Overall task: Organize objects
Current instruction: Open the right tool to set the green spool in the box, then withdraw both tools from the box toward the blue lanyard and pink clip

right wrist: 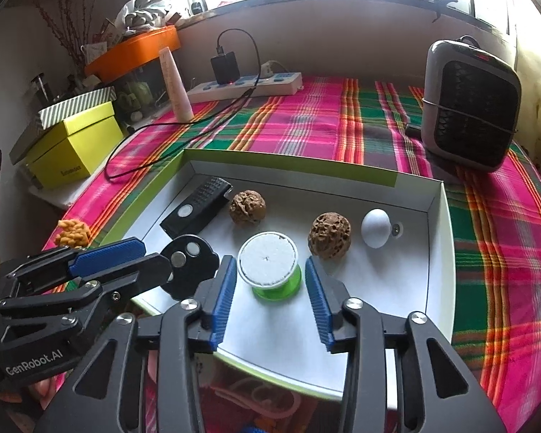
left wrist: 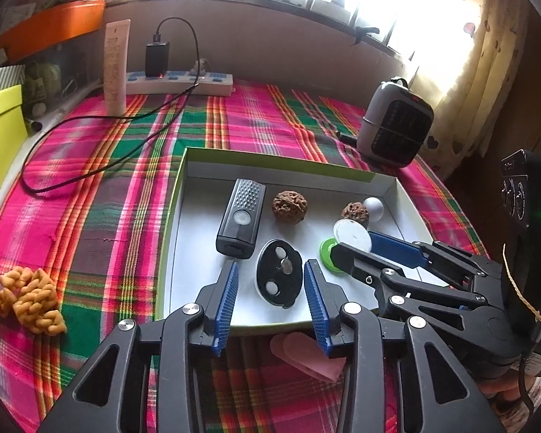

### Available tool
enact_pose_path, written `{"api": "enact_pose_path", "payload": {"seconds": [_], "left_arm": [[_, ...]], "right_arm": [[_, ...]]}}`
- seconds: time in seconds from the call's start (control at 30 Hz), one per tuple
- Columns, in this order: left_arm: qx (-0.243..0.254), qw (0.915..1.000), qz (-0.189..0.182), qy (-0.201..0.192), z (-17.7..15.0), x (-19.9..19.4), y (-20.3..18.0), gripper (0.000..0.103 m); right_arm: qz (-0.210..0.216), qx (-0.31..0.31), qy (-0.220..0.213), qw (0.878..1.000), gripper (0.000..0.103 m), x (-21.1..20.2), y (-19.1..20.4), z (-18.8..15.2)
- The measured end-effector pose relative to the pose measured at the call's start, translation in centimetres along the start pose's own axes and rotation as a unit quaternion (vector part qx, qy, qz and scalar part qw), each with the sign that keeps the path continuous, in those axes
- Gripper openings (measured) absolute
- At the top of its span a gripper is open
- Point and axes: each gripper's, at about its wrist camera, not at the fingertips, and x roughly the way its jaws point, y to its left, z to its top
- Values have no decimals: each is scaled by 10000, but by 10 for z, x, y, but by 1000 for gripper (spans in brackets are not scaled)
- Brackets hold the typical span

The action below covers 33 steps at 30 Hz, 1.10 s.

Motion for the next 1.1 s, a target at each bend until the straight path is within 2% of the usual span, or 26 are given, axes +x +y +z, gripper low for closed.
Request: {"api": "enact_pose_path", "payload": {"seconds": [0.57, 1.1], "left_arm": [[-42, 9999, -125, -73, -14, -26, -5, 46], [-109, 9992, -257, 277, -36, -23, -15, 47]], "right_arm": [[-36, 136, -253, 9996, 42, -32, -2, -15], [-166, 126, -339, 9992, 42, -64, -3, -49]]}}
